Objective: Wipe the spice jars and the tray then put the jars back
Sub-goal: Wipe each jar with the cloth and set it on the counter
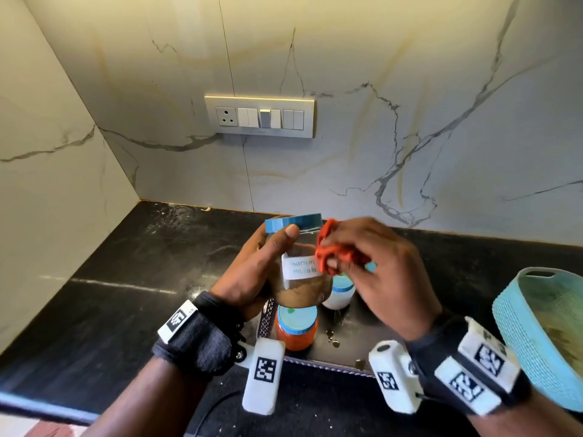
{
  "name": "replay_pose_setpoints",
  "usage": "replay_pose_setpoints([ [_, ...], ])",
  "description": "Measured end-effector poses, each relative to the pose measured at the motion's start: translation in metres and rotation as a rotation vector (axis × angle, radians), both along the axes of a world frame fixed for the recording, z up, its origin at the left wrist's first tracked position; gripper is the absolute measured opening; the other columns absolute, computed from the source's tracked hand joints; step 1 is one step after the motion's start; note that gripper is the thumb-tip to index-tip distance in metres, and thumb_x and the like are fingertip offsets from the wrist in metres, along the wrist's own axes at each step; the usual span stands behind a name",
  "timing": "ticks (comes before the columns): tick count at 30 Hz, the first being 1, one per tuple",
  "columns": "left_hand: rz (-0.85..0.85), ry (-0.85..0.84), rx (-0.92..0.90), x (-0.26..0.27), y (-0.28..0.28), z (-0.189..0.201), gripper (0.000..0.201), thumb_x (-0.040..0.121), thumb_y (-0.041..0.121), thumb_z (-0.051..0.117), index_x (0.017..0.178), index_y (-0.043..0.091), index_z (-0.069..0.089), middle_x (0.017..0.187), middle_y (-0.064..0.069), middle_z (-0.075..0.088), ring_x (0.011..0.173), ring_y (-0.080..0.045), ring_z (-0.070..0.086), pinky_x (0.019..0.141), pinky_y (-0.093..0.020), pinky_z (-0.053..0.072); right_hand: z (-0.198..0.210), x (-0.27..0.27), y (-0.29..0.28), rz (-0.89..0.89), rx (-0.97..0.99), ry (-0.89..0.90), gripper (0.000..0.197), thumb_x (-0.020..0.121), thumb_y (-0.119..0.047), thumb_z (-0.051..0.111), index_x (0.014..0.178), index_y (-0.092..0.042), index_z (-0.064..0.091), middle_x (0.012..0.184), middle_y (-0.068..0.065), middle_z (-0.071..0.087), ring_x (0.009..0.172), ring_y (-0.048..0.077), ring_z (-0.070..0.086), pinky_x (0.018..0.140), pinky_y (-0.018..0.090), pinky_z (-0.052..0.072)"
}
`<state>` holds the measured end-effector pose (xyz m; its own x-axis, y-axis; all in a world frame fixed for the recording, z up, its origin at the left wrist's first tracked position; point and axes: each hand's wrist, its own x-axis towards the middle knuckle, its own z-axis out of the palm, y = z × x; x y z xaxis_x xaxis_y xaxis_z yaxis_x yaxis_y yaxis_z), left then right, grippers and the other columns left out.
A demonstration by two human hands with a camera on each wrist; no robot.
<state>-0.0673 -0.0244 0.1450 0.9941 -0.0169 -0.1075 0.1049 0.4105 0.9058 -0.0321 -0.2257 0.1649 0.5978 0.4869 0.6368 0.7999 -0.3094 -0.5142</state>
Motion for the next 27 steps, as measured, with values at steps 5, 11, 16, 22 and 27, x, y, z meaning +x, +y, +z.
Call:
replay_pose_setpoints([
  [5,-0.032,-0.003,-0.059,0.001,0.003,0.003,0.083,0.082,0.049,0.077,0.145,0.003,0.049,0.128,-0.033,0.064,0.107,-0.043,0.069,0.088,-0.056,0.058,0.01,-0.003,0.01,-0.076,0.08,-0.004,0.017,0.087,-0.002,0.074,0.102,-0.011,0.074,0.106,-0.003,0.069,0.103,0.007,0.063,0.092,0.021,0.049],
  [11,-0.111,0.017,-0.09,-0.007,0.014,0.001,0.095,0.063,0.062,0.088,0.134,0.003,0.063,0.122,-0.027,0.068,0.1,-0.033,0.071,0.085,-0.046,0.061,-0.005,-0.039,0.003,0.002,-0.216,-0.369,0.019,0.096,-0.014,0.06,0.103,-0.012,0.078,0.11,0.001,0.07,0.105,0.014,0.061,0.11,0.013,0.032],
  [16,-0.149,-0.035,-0.134,-0.017,0.014,0.007,0.055,0.085,0.055,0.071,0.124,0.016,0.075,0.119,-0.018,0.073,0.103,-0.03,0.073,0.09,-0.048,0.059,0.007,-0.012,0.011,0.017,0.114,0.03,0.016,0.086,-0.009,0.074,0.102,-0.01,0.074,0.105,-0.001,0.067,0.102,0.014,0.065,0.086,0.034,0.055],
  [22,0.054,-0.027,-0.006,-0.018,0.033,0.021,0.074,0.089,0.057,0.065,0.139,0.002,0.059,0.132,-0.028,0.065,0.11,-0.037,0.067,0.094,-0.051,0.056,0.005,-0.028,0.042,-0.026,-0.037,-0.18,0.025,0.083,-0.005,0.08,0.106,-0.01,0.075,0.109,0.002,0.066,0.102,0.018,0.063,0.093,0.027,0.051],
  [27,0.144,-0.027,0.094,-0.033,0.038,0.008,0.072,0.076,0.045,0.081,0.13,0.002,0.057,0.111,-0.02,0.075,0.095,-0.031,0.073,0.081,-0.046,0.061,-0.001,-0.03,0.053,0.018,-0.039,-0.122,0.022,0.085,-0.01,0.078,0.107,-0.011,0.075,0.107,0.001,0.066,0.102,0.016,0.063,0.092,0.026,0.051],
])
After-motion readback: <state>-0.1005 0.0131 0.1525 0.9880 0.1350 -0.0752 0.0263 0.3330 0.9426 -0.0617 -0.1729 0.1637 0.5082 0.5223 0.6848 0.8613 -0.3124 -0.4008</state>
